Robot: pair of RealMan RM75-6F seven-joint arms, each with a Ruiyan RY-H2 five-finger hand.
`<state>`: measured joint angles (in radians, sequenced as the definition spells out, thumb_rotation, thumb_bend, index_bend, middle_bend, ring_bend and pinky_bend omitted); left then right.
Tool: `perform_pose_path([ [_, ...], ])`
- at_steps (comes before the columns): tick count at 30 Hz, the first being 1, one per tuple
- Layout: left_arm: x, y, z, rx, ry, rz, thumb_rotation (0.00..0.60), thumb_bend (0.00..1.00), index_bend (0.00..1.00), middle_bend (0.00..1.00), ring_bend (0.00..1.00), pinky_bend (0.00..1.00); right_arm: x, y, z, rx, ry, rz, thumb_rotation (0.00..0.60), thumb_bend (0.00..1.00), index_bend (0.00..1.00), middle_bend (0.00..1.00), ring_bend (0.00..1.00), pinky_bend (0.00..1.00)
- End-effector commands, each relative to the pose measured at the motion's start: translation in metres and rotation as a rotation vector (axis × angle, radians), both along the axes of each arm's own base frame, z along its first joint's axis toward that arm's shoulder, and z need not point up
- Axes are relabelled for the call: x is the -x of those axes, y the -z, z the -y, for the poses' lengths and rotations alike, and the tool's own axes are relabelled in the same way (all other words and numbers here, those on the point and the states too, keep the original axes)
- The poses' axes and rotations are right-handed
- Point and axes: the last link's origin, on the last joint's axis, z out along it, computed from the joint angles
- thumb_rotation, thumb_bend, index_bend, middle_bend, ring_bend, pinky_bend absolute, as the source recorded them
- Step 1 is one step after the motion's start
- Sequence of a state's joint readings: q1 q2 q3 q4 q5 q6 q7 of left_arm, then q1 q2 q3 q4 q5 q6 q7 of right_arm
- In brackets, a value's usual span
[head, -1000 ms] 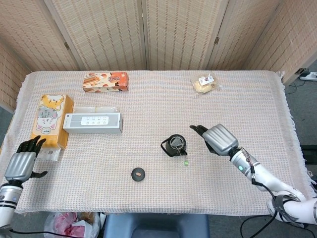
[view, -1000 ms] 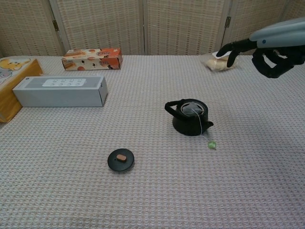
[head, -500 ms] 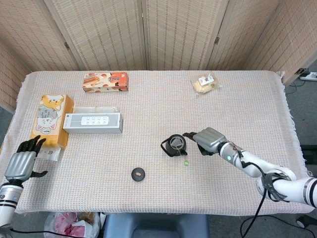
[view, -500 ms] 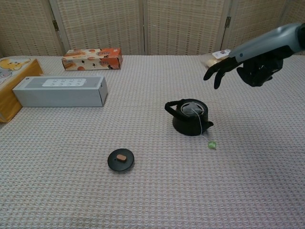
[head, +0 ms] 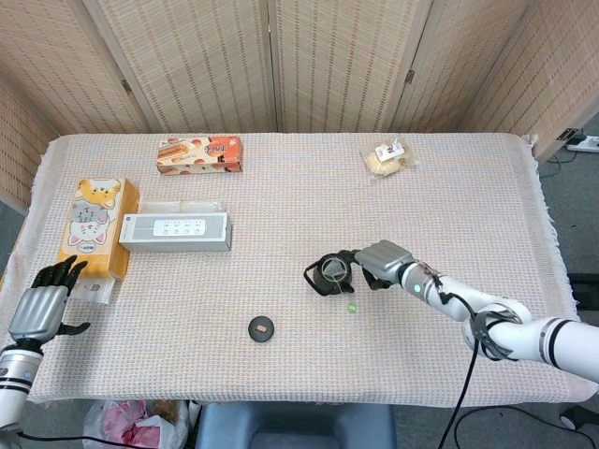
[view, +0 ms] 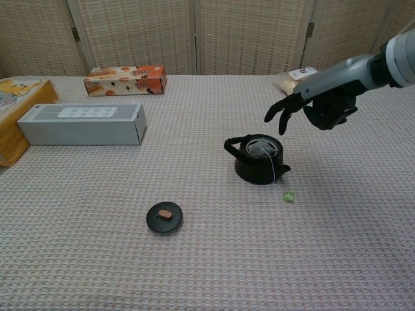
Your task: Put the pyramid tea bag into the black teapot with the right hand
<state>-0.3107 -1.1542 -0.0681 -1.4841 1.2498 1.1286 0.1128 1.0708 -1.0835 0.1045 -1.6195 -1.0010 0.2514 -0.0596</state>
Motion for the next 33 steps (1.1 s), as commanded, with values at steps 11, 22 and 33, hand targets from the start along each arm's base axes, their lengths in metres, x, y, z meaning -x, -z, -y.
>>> perform_pose_path([
  [11, -0.001, -0.003, 0.002, -0.005, 0.006, 0.007, 0.6, 0.14, 0.0, 0.0, 0.0, 0.1, -0.001, 0.019, 0.001, -0.045, -0.013, -0.012, 0.6, 1.0, 0.05, 0.18, 0.81, 0.89],
  [22, -0.001, -0.004, 0.003, -0.006, 0.009, 0.01, 0.6, 0.14, 0.0, 0.0, 0.0, 0.1, 0.0, 0.027, 0.001, -0.06, -0.022, -0.018, 0.6, 1.0, 0.05, 0.18, 0.81, 0.89],
  [33, -0.001, -0.004, 0.003, -0.005, 0.013, 0.012, 0.6, 0.14, 0.0, 0.0, 0.0, 0.1, 0.003, 0.034, 0.001, -0.079, -0.022, -0.04, 0.6, 1.0, 0.06, 0.18, 0.81, 0.89],
])
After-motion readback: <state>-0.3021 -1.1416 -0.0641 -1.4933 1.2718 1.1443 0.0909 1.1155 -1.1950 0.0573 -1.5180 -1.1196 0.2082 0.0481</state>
